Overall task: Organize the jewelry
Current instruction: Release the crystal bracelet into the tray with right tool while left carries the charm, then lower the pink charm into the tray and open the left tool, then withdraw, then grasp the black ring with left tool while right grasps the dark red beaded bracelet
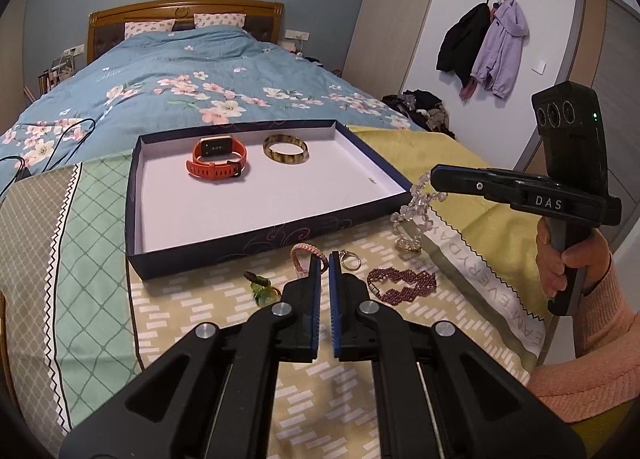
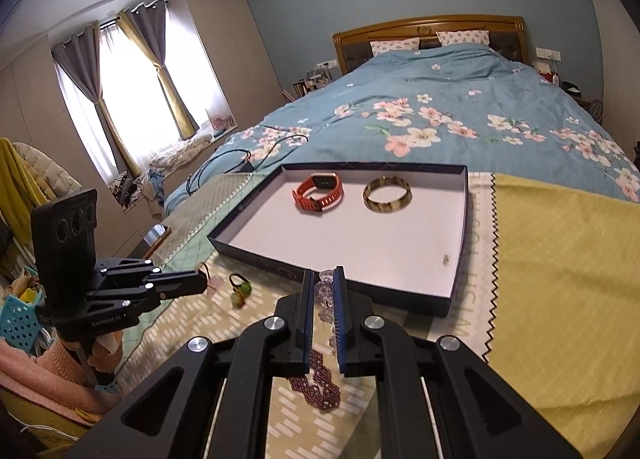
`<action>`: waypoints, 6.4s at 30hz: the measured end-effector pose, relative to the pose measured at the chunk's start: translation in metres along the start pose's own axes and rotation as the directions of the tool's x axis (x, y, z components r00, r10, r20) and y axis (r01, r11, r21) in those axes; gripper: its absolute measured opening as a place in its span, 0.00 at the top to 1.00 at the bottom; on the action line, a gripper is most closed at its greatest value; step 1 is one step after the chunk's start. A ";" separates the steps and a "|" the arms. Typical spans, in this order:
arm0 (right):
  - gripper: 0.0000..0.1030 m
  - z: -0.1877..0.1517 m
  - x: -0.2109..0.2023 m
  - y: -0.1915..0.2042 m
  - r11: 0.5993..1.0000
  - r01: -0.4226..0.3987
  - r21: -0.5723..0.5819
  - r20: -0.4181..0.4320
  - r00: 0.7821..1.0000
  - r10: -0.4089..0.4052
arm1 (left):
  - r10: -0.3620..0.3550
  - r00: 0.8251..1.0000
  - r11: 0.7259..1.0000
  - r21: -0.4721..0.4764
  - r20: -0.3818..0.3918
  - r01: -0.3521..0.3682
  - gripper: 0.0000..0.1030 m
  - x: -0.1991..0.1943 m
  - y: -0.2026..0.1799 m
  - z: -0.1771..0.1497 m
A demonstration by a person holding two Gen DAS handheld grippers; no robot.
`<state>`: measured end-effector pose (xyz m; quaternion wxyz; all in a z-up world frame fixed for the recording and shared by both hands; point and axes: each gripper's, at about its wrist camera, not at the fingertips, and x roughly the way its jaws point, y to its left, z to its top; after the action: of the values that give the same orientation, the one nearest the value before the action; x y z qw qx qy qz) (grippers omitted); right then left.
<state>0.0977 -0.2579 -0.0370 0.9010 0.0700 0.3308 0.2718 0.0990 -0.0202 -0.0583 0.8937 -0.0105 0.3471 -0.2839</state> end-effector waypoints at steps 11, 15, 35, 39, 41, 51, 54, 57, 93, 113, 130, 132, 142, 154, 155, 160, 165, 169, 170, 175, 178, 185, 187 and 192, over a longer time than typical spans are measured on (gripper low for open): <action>0.93 0.019 0.000 0.006 1.000 -0.013 -0.019 0.046 0.999 0.014 | 0.030 0.999 1.000 0.006 0.023 -0.030 0.96 -0.002 0.002 0.011; 0.93 0.029 0.003 0.005 1.000 -0.013 -0.020 0.063 0.998 0.015 | 0.046 0.998 0.999 0.009 0.035 -0.046 0.96 -0.002 0.006 0.018; 0.93 0.064 0.049 -0.003 1.000 -0.018 0.005 0.041 0.999 0.018 | 0.111 0.994 0.994 -0.011 0.002 -0.111 0.96 0.031 0.033 0.045; 0.93 0.066 0.060 -0.004 1.000 -0.013 0.006 0.031 0.999 0.013 | 0.122 0.992 0.992 -0.006 -0.006 -0.122 0.96 0.037 0.037 0.048; 0.93 0.068 0.064 -0.004 1.000 -0.012 0.008 0.031 0.999 0.012 | 0.130 0.991 0.992 -0.003 -0.009 -0.130 0.96 0.040 0.038 0.050; 0.93 0.076 0.087 -0.007 0.999 -0.027 0.024 0.016 1.000 0.027 | 0.149 0.989 0.989 0.012 -0.022 -0.149 0.96 0.055 0.044 0.059; 0.93 0.078 0.094 -0.006 0.999 -0.030 0.023 0.011 1.000 0.029 | 0.153 0.988 0.988 0.014 -0.027 -0.153 0.96 0.059 0.047 0.061; 0.93 0.079 0.099 -0.006 0.999 -0.031 0.022 0.010 0.999 0.031 | 0.159 0.987 0.987 0.014 -0.033 -0.159 0.96 0.062 0.050 0.063; 0.90 0.059 0.131 -0.037 0.998 0.055 0.038 -0.125 0.991 -0.049 | 0.177 0.971 0.984 0.036 -0.159 -0.174 0.94 0.120 0.065 0.073; 0.71 0.047 0.078 -0.028 0.998 0.053 0.038 -0.040 0.998 -0.051 | 0.199 0.980 0.980 -0.015 -0.009 -0.199 0.75 0.057 0.068 0.073; 0.69 -0.023 0.032 -0.002 0.999 0.024 -0.029 -0.108 0.994 -0.027 | 0.153 0.987 0.988 -0.027 0.058 -0.152 0.62 -0.009 0.038 0.014; 0.69 -0.029 0.032 -0.003 1.000 0.026 -0.017 -0.116 0.993 -0.028 | 0.152 0.987 0.988 -0.036 0.056 -0.150 0.61 -0.012 0.036 0.008; 0.69 -0.050 0.026 0.000 0.999 0.030 -0.019 -0.154 0.987 -0.032 | 0.136 0.991 0.989 -0.062 0.011 -0.135 0.61 -0.005 0.033 -0.011; 0.69 -0.062 0.026 0.005 0.999 0.039 -0.032 -0.181 0.982 -0.044 | 0.096 0.995 0.995 -0.024 -0.023 -0.096 0.61 0.006 0.018 -0.018; 0.69 -0.063 0.026 0.006 0.998 0.040 -0.038 -0.184 0.982 -0.047 | 0.086 0.996 0.996 -0.010 -0.028 -0.086 0.61 0.009 0.014 -0.018; 0.69 -0.068 0.025 0.009 0.997 0.047 -0.056 -0.197 0.979 -0.058 | 0.054 0.997 0.998 0.048 -0.058 -0.051 0.61 0.023 -0.006 -0.017; 0.69 -0.072 0.024 0.011 0.996 0.052 -0.068 -0.201 0.977 -0.065 | 0.045 0.994 0.993 0.112 -0.095 -0.034 0.62 0.041 -0.023 -0.014; 0.69 -0.075 0.025 0.013 0.995 0.058 -0.080 -0.201 0.977 -0.073 | 0.041 0.988 0.990 0.141 -0.148 -0.020 0.63 0.061 -0.030 -0.013; 0.69 -0.075 0.025 0.014 0.994 0.061 -0.085 -0.199 0.977 -0.077 | 0.041 0.987 0.990 0.142 -0.155 -0.019 0.63 0.064 -0.031 -0.013; 0.70 -0.076 0.024 0.014 0.995 0.061 -0.083 -0.195 0.978 -0.076 | 0.051 0.979 0.988 0.153 -0.195 -0.021 0.66 0.079 -0.034 -0.011; 0.71 -0.076 0.024 0.015 0.995 0.062 -0.084 -0.193 0.978 -0.077 | 0.057 0.975 0.988 0.152 -0.216 -0.024 0.67 0.085 -0.033 -0.012; 0.88 -0.076 0.024 0.014 0.993 0.073 -0.091 -0.195 0.977 -0.090 | 0.064 0.974 0.987 0.156 -0.219 -0.029 0.79 0.087 -0.032 -0.011; 0.89 -0.075 0.023 0.014 0.993 0.075 -0.088 -0.191 0.977 -0.091 | 0.063 0.974 0.988 0.153 -0.218 -0.030 0.79 0.086 -0.032 -0.011; 0.89 -0.069 0.018 0.012 0.995 0.068 -0.068 -0.164 0.983 -0.078 | 0.057 0.977 0.991 0.133 -0.207 -0.030 0.79 0.081 -0.030 -0.012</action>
<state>0.0597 -0.2422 -0.0966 0.8813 0.0068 0.3987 0.2538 0.1249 -0.0850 -0.1103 0.8567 0.0851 0.4208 -0.2857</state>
